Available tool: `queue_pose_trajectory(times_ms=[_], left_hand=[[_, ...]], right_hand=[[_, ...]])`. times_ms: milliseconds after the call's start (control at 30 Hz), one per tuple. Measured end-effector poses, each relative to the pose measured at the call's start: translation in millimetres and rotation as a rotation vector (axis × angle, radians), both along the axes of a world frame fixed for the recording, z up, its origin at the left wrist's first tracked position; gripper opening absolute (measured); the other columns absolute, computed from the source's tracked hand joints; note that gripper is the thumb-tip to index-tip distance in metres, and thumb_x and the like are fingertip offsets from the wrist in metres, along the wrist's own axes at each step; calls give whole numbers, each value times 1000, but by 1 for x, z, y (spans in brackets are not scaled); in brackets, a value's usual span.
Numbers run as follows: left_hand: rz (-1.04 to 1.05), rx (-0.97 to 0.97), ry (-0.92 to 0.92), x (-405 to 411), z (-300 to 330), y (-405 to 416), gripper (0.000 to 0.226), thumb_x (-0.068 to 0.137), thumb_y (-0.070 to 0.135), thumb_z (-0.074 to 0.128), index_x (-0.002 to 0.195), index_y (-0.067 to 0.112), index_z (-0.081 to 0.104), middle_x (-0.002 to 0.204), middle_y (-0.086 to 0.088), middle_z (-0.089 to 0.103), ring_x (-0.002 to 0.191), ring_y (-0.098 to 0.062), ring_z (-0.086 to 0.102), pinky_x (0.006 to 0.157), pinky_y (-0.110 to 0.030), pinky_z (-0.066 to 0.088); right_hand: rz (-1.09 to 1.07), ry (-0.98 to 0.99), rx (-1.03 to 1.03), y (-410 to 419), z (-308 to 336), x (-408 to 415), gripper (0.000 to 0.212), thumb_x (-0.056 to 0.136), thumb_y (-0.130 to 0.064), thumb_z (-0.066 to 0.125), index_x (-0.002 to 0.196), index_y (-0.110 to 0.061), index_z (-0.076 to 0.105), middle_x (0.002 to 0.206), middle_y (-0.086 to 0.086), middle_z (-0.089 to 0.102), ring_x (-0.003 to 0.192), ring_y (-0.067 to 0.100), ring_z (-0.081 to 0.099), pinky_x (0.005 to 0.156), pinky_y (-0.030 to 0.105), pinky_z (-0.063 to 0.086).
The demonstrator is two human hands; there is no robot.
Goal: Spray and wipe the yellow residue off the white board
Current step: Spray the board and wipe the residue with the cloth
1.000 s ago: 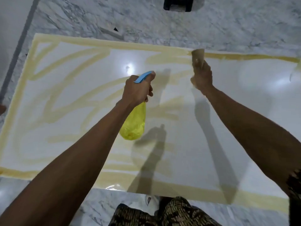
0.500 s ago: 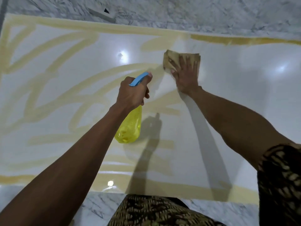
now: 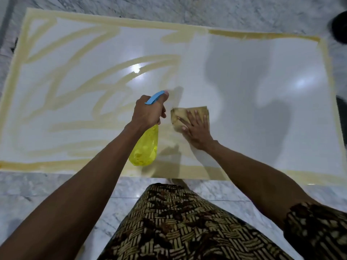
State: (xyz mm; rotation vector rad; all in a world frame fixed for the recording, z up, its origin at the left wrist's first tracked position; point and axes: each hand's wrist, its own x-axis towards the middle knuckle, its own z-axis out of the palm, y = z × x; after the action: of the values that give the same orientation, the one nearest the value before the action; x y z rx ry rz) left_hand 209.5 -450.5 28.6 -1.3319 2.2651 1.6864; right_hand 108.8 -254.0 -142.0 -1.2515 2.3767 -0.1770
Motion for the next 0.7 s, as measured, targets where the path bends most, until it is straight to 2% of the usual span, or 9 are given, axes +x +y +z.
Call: queue_pose_trajectory(times_ms=[133, 200, 267, 333, 367, 433, 533, 633, 700], left_hand=[[4, 45, 20, 47, 3, 22, 60, 104, 51, 59, 77, 0, 73, 73, -14, 75, 44, -17, 60, 49, -25, 52], [-3, 52, 11, 65, 4, 31, 59, 105, 50, 60, 81, -3, 73, 75, -16, 75, 39, -11, 58, 46, -21, 50], [-8, 62, 1, 76, 5, 33, 61, 104, 50, 60, 81, -5, 73, 75, -18, 75, 40, -14, 59, 50, -25, 51], [3, 56, 7, 79, 12, 27, 64, 103, 51, 61, 79, -7, 74, 75, -18, 76, 44, -21, 60, 55, -29, 52], [10, 48, 14, 76, 15, 22, 63, 103, 51, 61, 79, -6, 74, 74, -17, 77, 45, -22, 60, 55, -29, 52], [16, 28, 35, 66, 23, 11, 61, 103, 51, 61, 77, -3, 74, 72, -15, 76, 43, -19, 60, 53, -28, 52], [24, -5, 62, 42, 31, -10, 60, 102, 51, 61, 76, -1, 74, 71, -13, 76, 41, -15, 59, 53, -26, 53], [27, -23, 84, 9, 33, -37, 59, 103, 49, 60, 75, -1, 73, 73, -14, 76, 38, -12, 57, 48, -20, 50], [45, -19, 106, -13, 31, -57, 57, 104, 49, 60, 74, 2, 71, 76, -16, 76, 40, -13, 58, 47, -21, 49]], right_hand=[[44, -53, 67, 35, 11, 92, 82, 90, -65, -18, 157, -35, 21, 168, 5, 6, 154, 34, -1, 119, 57, -1], [24, -154, 143, 40, 18, 120, 84, 89, -62, -12, 158, -27, 20, 168, 6, 5, 154, 34, -2, 120, 55, 0], [-138, -389, 37, 33, 45, 129, 73, 96, -53, 7, 152, -18, 37, 161, 12, 31, 149, 34, 24, 119, 49, 19], [-430, -599, -236, 20, 88, 116, 55, 106, -48, 26, 127, -11, 62, 123, 11, 64, 114, 26, 59, 95, 31, 44], [-600, -654, -306, 11, 104, 97, 54, 106, -49, 31, 115, -9, 66, 105, 6, 68, 96, 19, 63, 84, 23, 48], [-816, -754, -398, -5, 122, 46, 57, 101, -57, 41, 108, -8, 70, 98, 3, 72, 89, 18, 67, 85, 31, 55], [-991, -897, -570, -38, 129, -32, 47, 94, -47, 53, 111, -7, 72, 110, 14, 73, 101, 32, 71, 92, 54, 57], [-893, -624, -531, -82, 144, -96, 40, 103, -47, 44, 94, -15, 67, 94, 0, 71, 85, 17, 69, 76, 33, 57], [-742, -313, -504, -115, 142, -141, 46, 102, -50, 39, 95, -11, 64, 89, 5, 68, 80, 22, 64, 70, 33, 49]])
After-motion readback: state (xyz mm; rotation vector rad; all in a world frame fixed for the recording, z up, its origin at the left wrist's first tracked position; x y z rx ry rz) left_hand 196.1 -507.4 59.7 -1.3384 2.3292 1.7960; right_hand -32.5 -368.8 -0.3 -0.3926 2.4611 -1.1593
